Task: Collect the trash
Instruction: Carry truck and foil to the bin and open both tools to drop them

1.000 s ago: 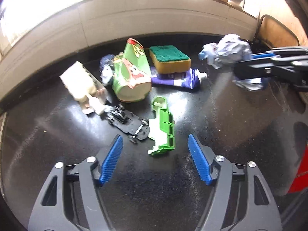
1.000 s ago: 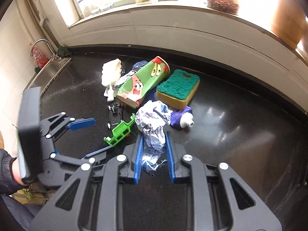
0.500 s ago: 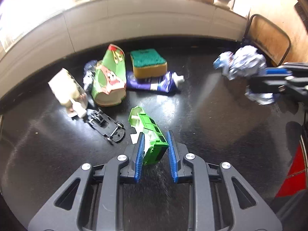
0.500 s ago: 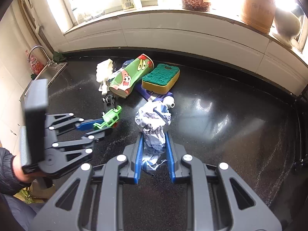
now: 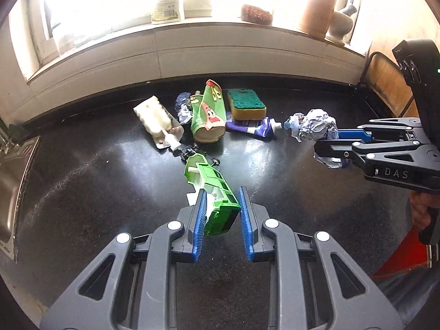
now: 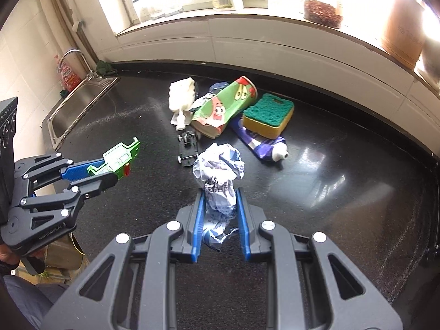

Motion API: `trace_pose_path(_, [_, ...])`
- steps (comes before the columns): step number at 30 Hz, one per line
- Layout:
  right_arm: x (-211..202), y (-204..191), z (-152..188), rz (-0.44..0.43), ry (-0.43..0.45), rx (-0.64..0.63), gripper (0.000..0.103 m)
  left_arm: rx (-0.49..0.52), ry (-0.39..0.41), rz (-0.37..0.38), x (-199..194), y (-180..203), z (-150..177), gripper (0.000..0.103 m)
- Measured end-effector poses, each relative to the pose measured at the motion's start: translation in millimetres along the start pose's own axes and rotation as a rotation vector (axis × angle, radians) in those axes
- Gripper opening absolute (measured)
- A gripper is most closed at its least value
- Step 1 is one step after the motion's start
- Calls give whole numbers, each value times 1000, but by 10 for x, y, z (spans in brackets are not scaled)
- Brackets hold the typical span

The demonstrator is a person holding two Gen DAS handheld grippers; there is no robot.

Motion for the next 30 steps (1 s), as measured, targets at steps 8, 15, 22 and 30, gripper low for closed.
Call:
trace_pose_path(8, [67,-351,-271,-41,10,-77,23,-46,42,-54,-231,-312,27,23])
trace_pose_path(15, [254,-1181,-799,-167,39,-228,23,-196,118,-187,-774,-1083,224,23])
trace_pose_path(22, [543,-2770,-1196,-401,32,-445,23,-425,129,-411,-1403,-2178,985,23])
trace_pose_path(30, [935,-4526,-963,-637,-114,-652,23,-702,55,-533,-1738,-3184,2272,23])
Point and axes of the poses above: each gripper's, at about its wrist camera, not at the fingertips, and x roughly the way its jaws point, y to its right, z to its underside, the point moved 3 cm from there along x, roughly the way its jaws point, and after that the axes turned 14 degrees about -x, right-handed, at the moved point
